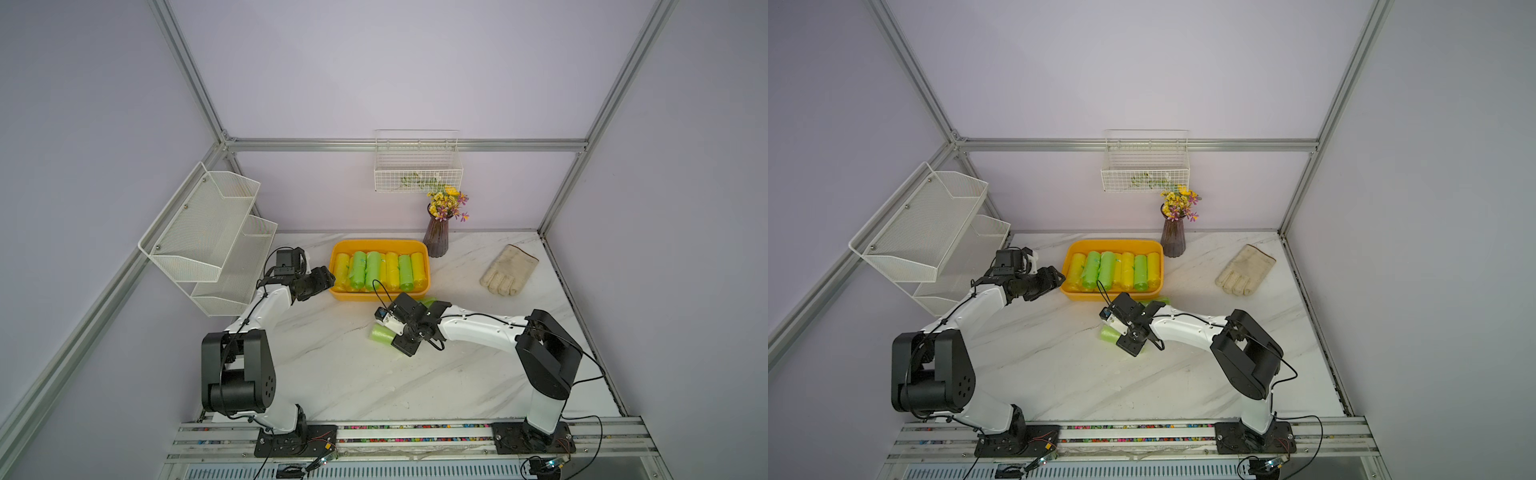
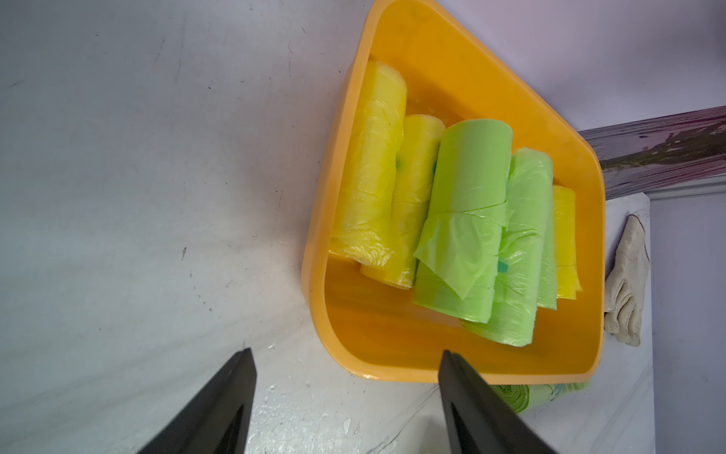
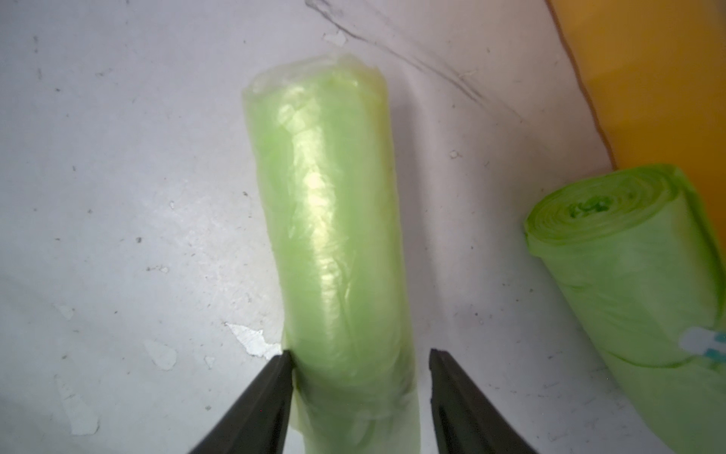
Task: Put the roll of trash bags into the storage box
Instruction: Move the roll of trash bags to the center of the board, then pick up the roll of trash bags from the center of the board.
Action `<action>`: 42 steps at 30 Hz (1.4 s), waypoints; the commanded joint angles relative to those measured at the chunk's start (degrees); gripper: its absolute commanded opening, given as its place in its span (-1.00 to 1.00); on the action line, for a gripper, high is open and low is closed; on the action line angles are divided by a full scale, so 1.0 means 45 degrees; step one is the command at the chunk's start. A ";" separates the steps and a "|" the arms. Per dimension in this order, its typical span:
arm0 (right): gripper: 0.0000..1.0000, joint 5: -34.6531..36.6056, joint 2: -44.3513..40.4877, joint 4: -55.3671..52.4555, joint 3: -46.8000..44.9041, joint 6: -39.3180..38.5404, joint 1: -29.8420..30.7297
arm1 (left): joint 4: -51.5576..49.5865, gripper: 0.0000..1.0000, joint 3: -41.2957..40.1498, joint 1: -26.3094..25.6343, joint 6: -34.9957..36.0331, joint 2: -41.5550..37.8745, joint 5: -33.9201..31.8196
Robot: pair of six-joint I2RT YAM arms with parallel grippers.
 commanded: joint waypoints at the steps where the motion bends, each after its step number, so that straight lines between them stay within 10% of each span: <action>1: 0.29 -0.0202 0.0364 -0.0227 0.0456 -0.0357 -0.0020 | 0.0416 0.47 0.0336 0.0100 -0.0031 -0.0007 0.0204; 24: 0.35 0.0207 0.1006 0.0480 -0.0365 -0.0208 -0.0024 | 0.0235 0.47 0.0433 0.0099 0.0015 -0.0126 0.0115; 33: -0.25 0.0059 0.0057 0.0542 -0.0704 -0.0168 -0.0020 | 0.0168 0.47 0.0469 0.0100 -0.0004 -0.0186 0.0032; 42: -0.36 -0.0606 -0.1096 0.0538 -0.0151 -0.0073 -0.0213 | 0.0144 0.47 0.0588 0.0100 -0.0005 -0.0144 0.0058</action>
